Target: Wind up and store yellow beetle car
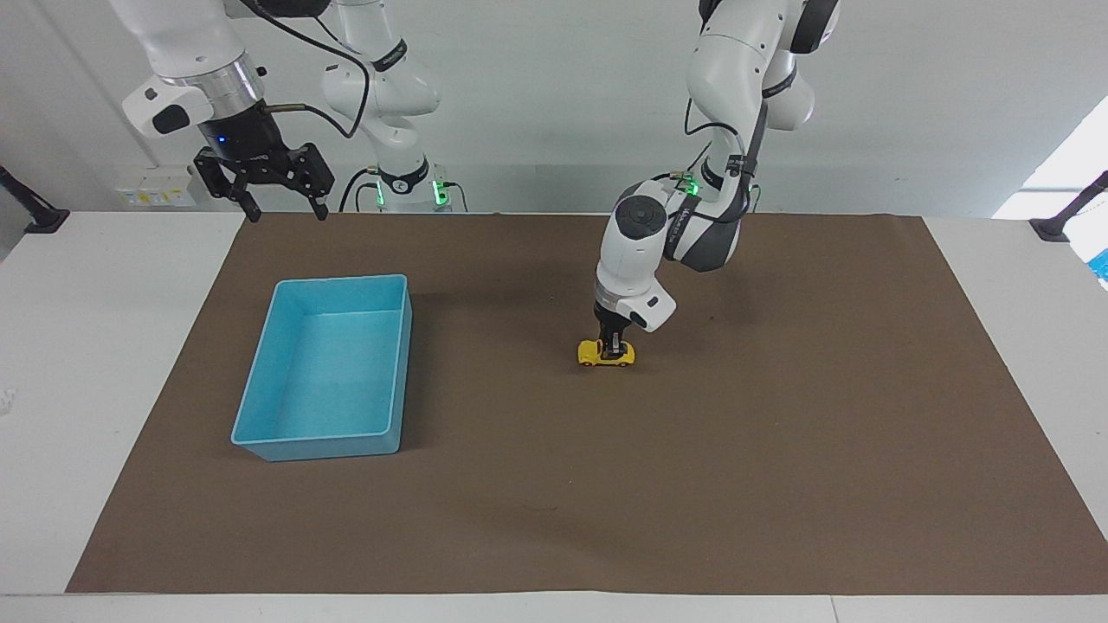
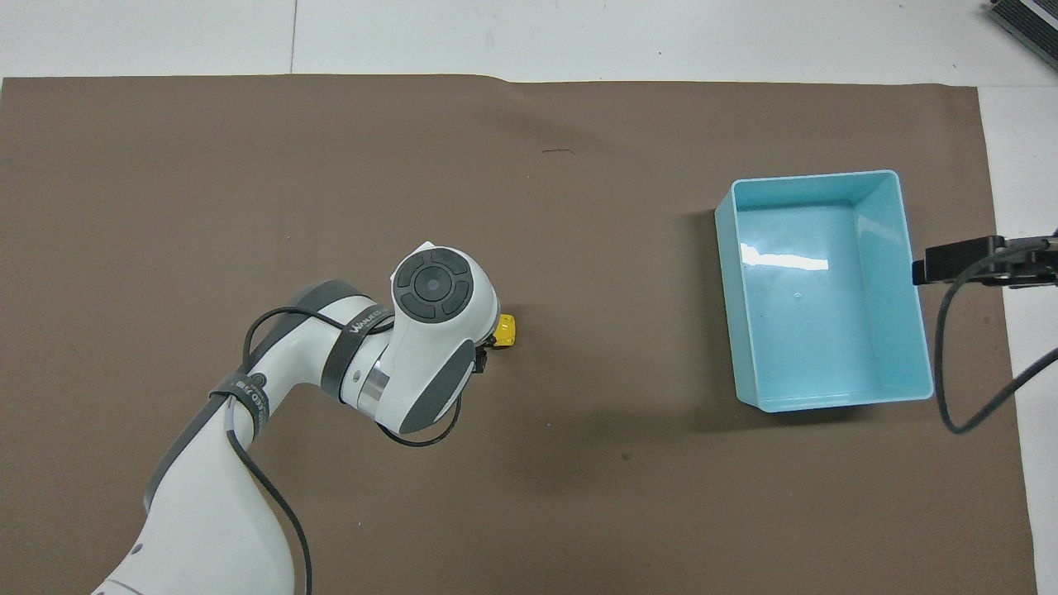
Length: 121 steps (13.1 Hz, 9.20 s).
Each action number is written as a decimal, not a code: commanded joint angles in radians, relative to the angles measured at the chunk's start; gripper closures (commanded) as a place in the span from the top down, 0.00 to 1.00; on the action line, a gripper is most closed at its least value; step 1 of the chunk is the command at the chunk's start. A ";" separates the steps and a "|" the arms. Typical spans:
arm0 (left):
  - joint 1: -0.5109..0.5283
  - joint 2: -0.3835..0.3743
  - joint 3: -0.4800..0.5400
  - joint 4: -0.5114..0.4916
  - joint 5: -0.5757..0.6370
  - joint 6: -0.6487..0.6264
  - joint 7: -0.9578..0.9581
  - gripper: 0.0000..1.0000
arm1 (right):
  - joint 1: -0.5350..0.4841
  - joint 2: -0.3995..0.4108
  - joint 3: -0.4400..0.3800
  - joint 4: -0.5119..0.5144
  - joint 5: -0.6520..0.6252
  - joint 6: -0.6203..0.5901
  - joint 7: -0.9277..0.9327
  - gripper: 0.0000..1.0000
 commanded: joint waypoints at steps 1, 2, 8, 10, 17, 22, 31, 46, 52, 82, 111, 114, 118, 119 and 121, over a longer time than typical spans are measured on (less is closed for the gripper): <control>0.007 -0.006 0.013 -0.046 0.005 0.024 -0.013 0.20 | -0.014 -0.007 0.005 0.000 0.013 -0.003 0.006 1.00; 0.020 -0.007 0.014 -0.054 0.005 0.025 -0.013 0.20 | -0.014 -0.007 0.005 0.000 0.013 -0.003 0.006 1.00; 0.139 -0.004 0.014 -0.075 0.042 0.025 0.003 0.24 | -0.014 -0.007 0.005 0.000 0.013 -0.003 0.006 1.00; 0.167 -0.007 0.014 -0.090 0.067 0.025 0.003 0.26 | -0.014 -0.007 0.005 0.000 0.013 -0.003 0.006 1.00; 0.181 -0.067 0.016 -0.056 0.079 -0.072 0.008 1.00 | -0.014 -0.007 0.005 0.000 0.013 -0.003 0.007 1.00; 0.175 -0.107 0.014 0.014 0.079 -0.176 0.011 1.00 | -0.014 -0.009 0.005 0.000 0.012 -0.003 0.006 1.00; 0.184 -0.110 0.017 0.050 0.093 -0.167 0.126 1.00 | -0.012 -0.009 0.006 0.000 0.015 -0.003 -0.002 1.00; 0.274 -0.219 0.019 0.095 0.082 -0.262 0.747 1.00 | -0.009 -0.023 0.011 -0.004 0.013 -0.029 0.000 1.00; 0.316 -0.262 0.017 0.063 0.081 -0.275 1.061 1.00 | -0.008 -0.021 0.014 -0.003 0.024 -0.040 -0.061 1.00; 0.659 -0.391 0.019 0.014 0.038 -0.449 2.201 1.00 | 0.173 -0.030 0.055 -0.004 -0.054 -0.067 -1.315 1.00; 0.644 -0.448 -0.058 0.327 0.009 -0.754 2.238 1.00 | 0.186 0.085 0.063 -0.032 -0.036 0.029 -1.413 1.00; 0.644 -0.461 -0.056 0.314 0.009 -0.754 2.245 1.00 | 0.186 0.103 0.061 -0.044 -0.036 0.060 -1.419 1.00; 0.643 -0.466 -0.056 0.311 0.009 -0.815 2.245 1.00 | 0.184 0.140 0.061 -0.054 -0.036 0.097 -1.442 1.00; 0.644 -0.466 -0.055 0.316 0.010 -0.817 2.243 1.00 | 0.184 0.152 0.061 -0.055 -0.036 0.105 -1.445 1.00; 0.661 -0.464 -0.044 0.317 0.010 -0.817 2.245 1.00 | 0.186 0.164 0.061 -0.067 -0.036 0.130 -1.448 1.00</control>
